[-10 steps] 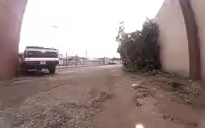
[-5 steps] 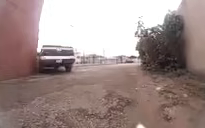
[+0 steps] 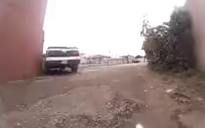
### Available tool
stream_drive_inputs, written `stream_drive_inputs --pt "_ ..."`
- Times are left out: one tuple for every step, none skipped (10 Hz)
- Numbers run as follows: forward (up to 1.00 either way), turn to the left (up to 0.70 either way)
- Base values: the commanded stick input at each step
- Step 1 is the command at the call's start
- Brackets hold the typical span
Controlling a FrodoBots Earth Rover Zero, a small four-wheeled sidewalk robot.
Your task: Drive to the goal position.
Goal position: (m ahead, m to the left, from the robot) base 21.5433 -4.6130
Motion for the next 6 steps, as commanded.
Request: stream_drive_inputs --pt "0.7 0.0" --pt "0.7 0.0" --pt "0.7 0.0" --pt "0.7 0.0" --pt "0.7 0.0" --pt "0.7 0.0"
